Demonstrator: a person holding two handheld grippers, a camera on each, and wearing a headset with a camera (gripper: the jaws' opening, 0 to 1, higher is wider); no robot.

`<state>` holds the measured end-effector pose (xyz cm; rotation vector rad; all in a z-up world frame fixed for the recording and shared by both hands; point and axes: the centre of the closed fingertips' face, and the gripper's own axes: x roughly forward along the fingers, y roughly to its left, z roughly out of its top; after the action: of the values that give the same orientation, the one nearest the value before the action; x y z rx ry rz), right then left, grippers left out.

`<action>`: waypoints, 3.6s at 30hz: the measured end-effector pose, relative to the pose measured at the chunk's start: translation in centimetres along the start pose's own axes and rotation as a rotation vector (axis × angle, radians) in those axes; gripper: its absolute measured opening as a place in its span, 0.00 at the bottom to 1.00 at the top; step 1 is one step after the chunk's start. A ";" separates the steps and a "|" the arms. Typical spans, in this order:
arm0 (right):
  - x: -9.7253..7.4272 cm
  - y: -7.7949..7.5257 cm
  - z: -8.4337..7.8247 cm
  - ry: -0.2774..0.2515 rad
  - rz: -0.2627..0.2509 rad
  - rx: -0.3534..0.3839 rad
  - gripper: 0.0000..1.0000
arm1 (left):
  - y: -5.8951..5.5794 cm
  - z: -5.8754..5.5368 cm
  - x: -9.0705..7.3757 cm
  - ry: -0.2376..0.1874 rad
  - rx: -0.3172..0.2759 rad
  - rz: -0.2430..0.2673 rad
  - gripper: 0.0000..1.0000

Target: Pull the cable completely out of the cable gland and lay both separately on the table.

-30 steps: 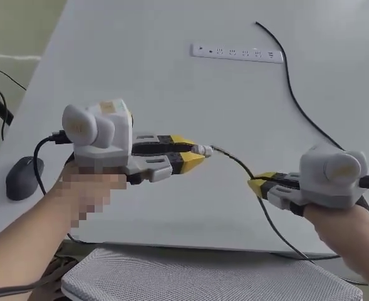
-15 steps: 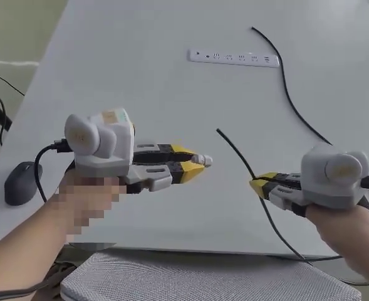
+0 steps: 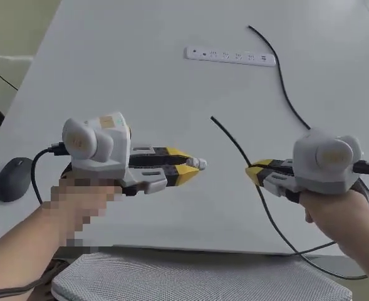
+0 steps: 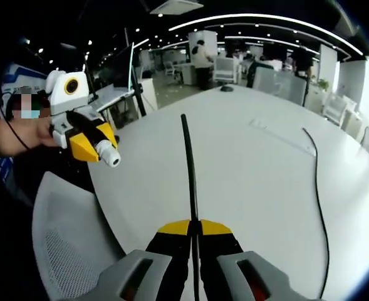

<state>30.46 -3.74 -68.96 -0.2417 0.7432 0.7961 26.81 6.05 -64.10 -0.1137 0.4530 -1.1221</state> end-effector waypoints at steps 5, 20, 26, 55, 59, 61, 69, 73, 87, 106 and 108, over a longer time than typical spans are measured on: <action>0.3 -0.7 0.9 -0.004 0.000 -0.003 0.00 | 0.3 -0.6 -0.2 -0.004 -0.006 0.013 0.15; 2.4 -0.9 4.3 0.003 -0.006 -0.120 0.00 | 1.3 -1.3 -0.2 -0.043 -0.045 0.032 0.15; 4.2 -0.2 5.1 0.038 0.017 -0.189 0.00 | 1.8 -2.1 -0.5 -0.043 -0.036 0.038 0.15; 13.6 3.9 6.7 0.145 0.155 -0.426 0.00 | 5.3 -8.6 -2.3 0.023 -0.066 0.092 0.15; 15.0 5.1 6.1 0.165 0.197 -0.474 0.00 | 5.9 -9.4 -2.3 0.031 -0.077 0.097 0.15; 15.5 5.5 5.8 0.171 0.211 -0.488 0.00 | 6.2 -9.8 -2.4 0.032 -0.086 0.099 0.15; 17.5 6.6 5.0 0.176 0.262 -0.546 0.00 | 6.5 -11.5 -2.5 0.061 -0.107 0.104 0.15; 18.4 6.8 4.3 0.202 0.276 -0.577 0.00 | 6.9 -12.3 -2.5 0.068 -0.120 0.110 0.15; 20.4 8.1 1.9 0.274 0.318 -0.635 0.00 | 8.3 -13.6 -2.5 0.068 -0.149 0.146 0.15; 21.0 8.5 1.0 0.279 0.332 -0.621 0.00 | 9.0 -15.4 -2.3 0.098 -0.171 0.161 0.15; 21.0 8.5 1.0 0.281 0.332 -0.607 0.00 | 9.0 -15.5 -2.2 0.097 -0.171 0.161 0.15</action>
<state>34.67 14.31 -81.99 -0.8032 0.7999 1.3156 27.32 14.11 -80.26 -0.1704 0.6337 -0.9323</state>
